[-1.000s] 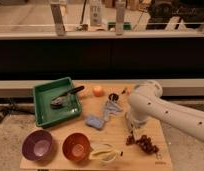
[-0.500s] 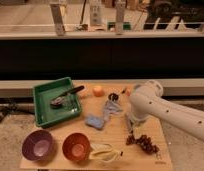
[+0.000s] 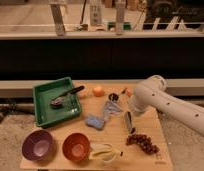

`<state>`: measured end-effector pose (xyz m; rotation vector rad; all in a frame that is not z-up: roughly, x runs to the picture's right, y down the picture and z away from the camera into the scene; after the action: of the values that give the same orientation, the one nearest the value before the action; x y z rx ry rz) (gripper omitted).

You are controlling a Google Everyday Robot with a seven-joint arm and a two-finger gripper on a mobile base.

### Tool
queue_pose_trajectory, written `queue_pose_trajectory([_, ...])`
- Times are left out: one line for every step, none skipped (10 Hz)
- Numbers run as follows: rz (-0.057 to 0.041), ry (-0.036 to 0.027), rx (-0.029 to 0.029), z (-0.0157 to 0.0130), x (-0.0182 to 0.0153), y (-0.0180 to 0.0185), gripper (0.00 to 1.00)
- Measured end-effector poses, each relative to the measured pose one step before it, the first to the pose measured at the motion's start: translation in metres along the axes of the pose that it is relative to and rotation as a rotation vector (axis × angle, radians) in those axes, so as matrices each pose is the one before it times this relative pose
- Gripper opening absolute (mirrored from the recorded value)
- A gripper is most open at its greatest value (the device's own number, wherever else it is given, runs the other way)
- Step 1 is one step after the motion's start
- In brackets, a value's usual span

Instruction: Place fork in red bowl

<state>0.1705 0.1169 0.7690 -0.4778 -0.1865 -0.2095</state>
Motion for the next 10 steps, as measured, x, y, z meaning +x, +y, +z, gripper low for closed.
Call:
queue_pose_trajectory([-0.01663,-0.00659,0.02163,0.00144,-0.00163,-0.00691,0.8])
queue_pose_trajectory([-0.0151,0.00002,0.02558,0.00156,0.002,-0.00667,0.8])
queue_pose_trajectory([-0.00931,0.00225,0.02188,0.00098,0.00251,-0.00595,0.8])
queue_pose_trajectory([-0.01073,0.00001,0.01196,0.00142,0.00101,-0.00485,0.8])
queue_pose_trajectory([-0.0273,-0.00071,0.01538,0.00217,0.002,-0.00926,0.8])
queue_pose_trajectory([-0.02355,-0.0032,0.0053,0.00149,-0.00004,-0.0058,0.8])
queue_pose_trajectory([-0.02439,-0.00087,0.00472,0.0009,0.0009,-0.00547,0.8])
queue_pose_trajectory([-0.01929,0.00145,0.00205,0.00067,0.00119,-0.00383,0.8])
queue_pose_trajectory([-0.02809,0.00408,0.00123,0.00112,0.00011,-0.00369,0.8])
queue_pose_trajectory([-0.02531,0.0062,0.00072,0.00091,0.00041,-0.00253,0.8])
